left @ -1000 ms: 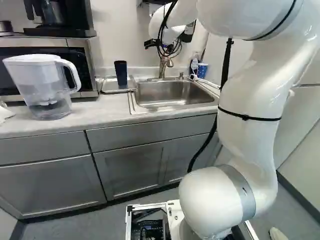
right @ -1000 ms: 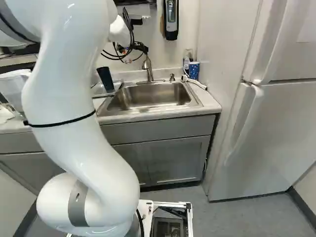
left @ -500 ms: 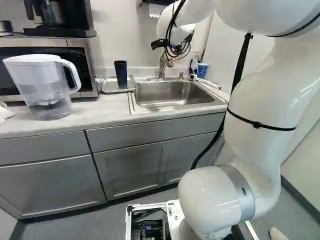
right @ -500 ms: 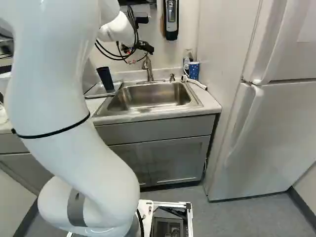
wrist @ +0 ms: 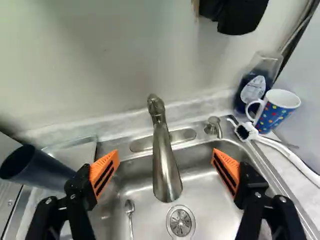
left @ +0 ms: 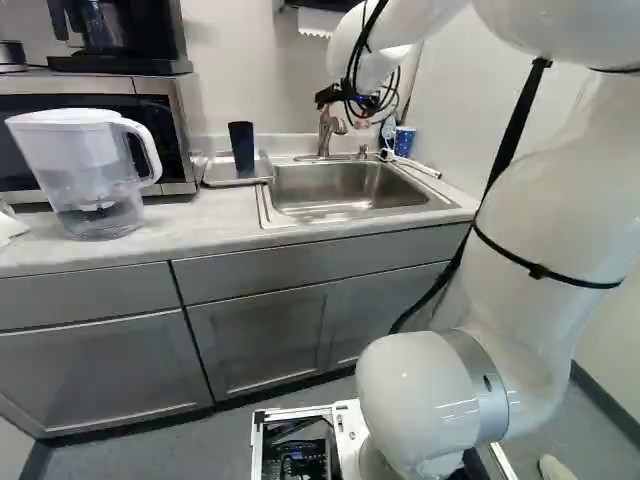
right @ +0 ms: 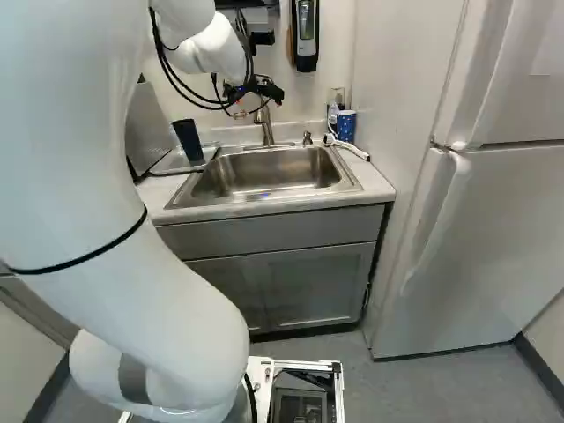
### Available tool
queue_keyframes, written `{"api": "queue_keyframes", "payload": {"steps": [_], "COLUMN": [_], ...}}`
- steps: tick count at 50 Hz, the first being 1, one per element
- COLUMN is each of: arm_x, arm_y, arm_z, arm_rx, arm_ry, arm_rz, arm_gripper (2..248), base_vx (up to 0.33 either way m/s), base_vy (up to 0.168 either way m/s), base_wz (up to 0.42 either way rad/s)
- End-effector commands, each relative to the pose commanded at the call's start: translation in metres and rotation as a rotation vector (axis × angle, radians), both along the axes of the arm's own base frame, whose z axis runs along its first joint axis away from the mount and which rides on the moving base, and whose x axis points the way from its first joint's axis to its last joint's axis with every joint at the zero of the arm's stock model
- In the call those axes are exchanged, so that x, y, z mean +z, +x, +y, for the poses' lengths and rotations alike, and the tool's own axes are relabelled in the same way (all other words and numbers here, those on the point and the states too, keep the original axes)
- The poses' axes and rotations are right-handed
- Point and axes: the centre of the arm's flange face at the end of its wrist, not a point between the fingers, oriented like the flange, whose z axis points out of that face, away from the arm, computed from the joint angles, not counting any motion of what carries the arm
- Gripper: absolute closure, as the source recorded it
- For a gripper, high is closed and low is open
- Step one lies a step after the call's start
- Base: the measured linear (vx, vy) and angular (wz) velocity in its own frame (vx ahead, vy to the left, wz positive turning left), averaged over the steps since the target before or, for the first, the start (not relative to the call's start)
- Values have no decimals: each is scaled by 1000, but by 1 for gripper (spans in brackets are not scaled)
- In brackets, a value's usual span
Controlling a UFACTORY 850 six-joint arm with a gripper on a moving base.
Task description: Rinse the cup and place it in the tray
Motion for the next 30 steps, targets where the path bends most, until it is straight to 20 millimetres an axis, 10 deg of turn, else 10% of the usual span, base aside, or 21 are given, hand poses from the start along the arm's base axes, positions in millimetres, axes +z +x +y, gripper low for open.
{"api": "queue_keyframes", "payload": {"steps": [30], "arm_x": [-21], "arm_y": [-37], "arm_z": [-10], "arm_rx": [-21], "arm_ry": [-42], "arm_rz": [313], "arm_gripper": [3], "base_vx": [0], "base_vy": [0], "base_wz": [0]}}
